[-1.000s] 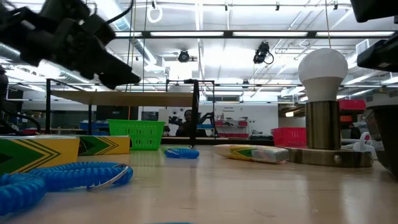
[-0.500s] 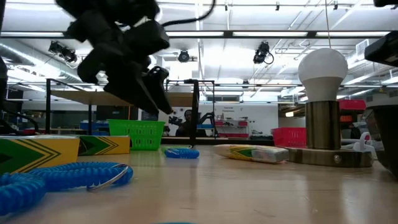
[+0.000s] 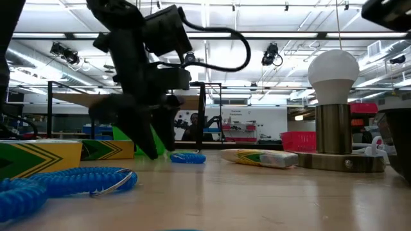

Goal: Pick & Place Office Desk Supplies
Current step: Put the green spring keychain into the black basket

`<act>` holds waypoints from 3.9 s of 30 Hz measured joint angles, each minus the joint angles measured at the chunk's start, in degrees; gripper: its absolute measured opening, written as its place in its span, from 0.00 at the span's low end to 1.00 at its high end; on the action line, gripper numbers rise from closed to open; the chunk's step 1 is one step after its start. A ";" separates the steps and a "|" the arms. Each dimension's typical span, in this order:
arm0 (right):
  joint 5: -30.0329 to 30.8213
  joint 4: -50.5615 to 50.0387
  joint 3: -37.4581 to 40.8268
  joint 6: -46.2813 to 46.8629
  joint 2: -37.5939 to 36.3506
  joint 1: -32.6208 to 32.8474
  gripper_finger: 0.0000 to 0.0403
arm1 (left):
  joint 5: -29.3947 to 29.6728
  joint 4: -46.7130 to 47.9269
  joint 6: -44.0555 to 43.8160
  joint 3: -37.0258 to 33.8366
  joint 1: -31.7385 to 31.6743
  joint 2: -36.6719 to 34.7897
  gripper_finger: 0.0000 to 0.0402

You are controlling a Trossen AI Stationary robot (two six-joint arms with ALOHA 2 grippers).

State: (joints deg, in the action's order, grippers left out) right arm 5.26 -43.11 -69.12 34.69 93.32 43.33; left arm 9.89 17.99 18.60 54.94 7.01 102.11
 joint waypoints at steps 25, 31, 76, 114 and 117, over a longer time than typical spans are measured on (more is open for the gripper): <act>-0.13 0.97 -0.37 -2.42 -0.11 -0.83 0.33 | 3.29 -3.02 9.93 0.83 -0.69 1.00 0.53; 0.07 1.00 -0.37 -2.44 -0.11 -0.83 0.33 | -0.94 -2.45 10.42 0.83 -0.99 0.95 0.50; 18.70 1.82 -0.37 -11.72 -0.13 -0.94 0.33 | 15.82 0.59 5.59 11.18 5.99 1.91 0.02; 19.50 25.91 0.90 -34.63 -0.13 -13.40 0.53 | -10.09 -14.03 9.41 11.30 9.84 -7.00 0.02; 19.01 26.13 0.90 -34.81 -0.13 -13.87 0.49 | -10.09 -15.67 9.62 11.30 9.84 -7.00 0.02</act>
State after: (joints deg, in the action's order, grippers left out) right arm 24.26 -16.98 -68.23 -0.11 93.19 29.46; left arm -0.21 2.32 28.22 66.24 16.84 95.11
